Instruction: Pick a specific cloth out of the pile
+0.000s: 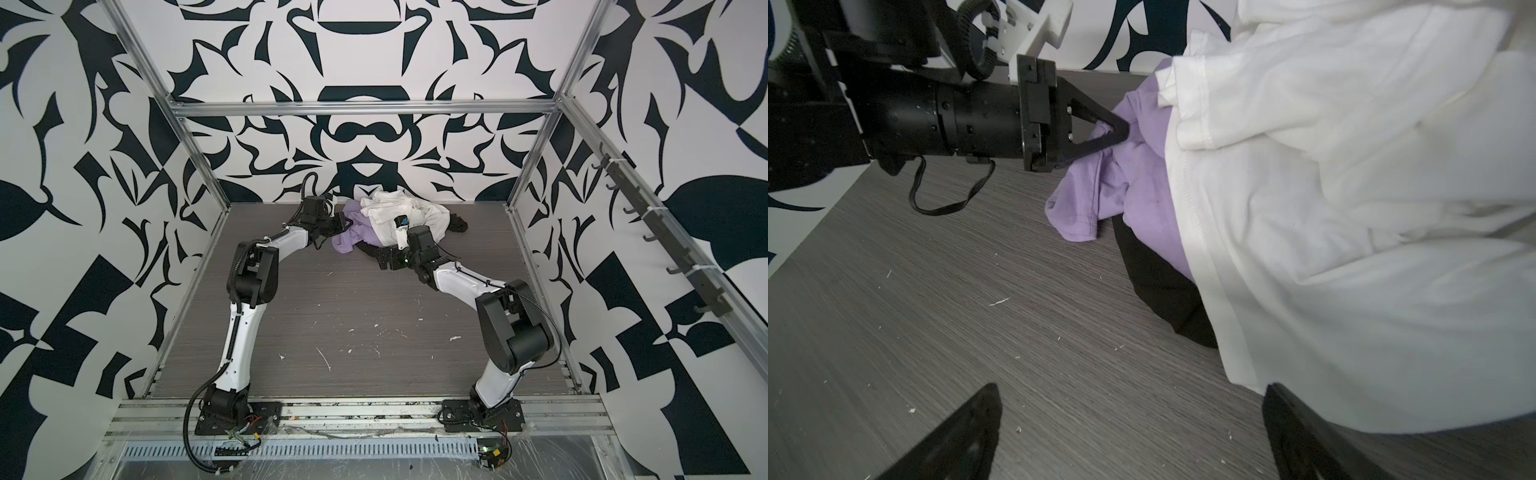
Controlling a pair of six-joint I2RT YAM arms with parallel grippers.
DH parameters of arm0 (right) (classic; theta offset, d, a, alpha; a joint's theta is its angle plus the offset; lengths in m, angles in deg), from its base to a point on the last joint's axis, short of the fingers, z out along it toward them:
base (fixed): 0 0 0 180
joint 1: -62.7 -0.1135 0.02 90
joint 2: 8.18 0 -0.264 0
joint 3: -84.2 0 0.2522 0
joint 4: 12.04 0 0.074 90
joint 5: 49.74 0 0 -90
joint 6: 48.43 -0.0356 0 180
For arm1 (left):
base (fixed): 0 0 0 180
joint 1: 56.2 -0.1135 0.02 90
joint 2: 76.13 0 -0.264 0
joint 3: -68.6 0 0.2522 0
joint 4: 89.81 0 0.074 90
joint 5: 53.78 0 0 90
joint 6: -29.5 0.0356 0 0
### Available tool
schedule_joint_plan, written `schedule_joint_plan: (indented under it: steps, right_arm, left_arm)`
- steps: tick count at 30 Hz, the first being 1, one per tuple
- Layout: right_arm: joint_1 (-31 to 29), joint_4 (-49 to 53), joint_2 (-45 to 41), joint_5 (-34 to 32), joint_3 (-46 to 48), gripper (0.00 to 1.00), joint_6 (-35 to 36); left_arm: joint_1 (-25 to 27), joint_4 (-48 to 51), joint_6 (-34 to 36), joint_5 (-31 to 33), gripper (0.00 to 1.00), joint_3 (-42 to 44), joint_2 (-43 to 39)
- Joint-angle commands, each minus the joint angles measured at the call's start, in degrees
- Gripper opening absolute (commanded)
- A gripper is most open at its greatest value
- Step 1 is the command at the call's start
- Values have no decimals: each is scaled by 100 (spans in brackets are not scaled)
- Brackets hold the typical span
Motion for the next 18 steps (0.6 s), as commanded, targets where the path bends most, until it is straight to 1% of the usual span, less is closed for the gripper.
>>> schedule_joint_plan:
  steps: [1, 14, 18]
  right_arm:
    - [-44, -83, -215, -43, 21, 100, -9]
    - [-45, -50, -419, -108, 110, 100, 32]
    - [-44, -17, -523, -270, 143, 100, 133]
  left_arm:
    - [66, 54, 46, -87, 0, 146, -447]
    - [133, -58, 79, -18, 0, 474, -830]
    - [142, -77, 101, -71, 0, 516, -895]
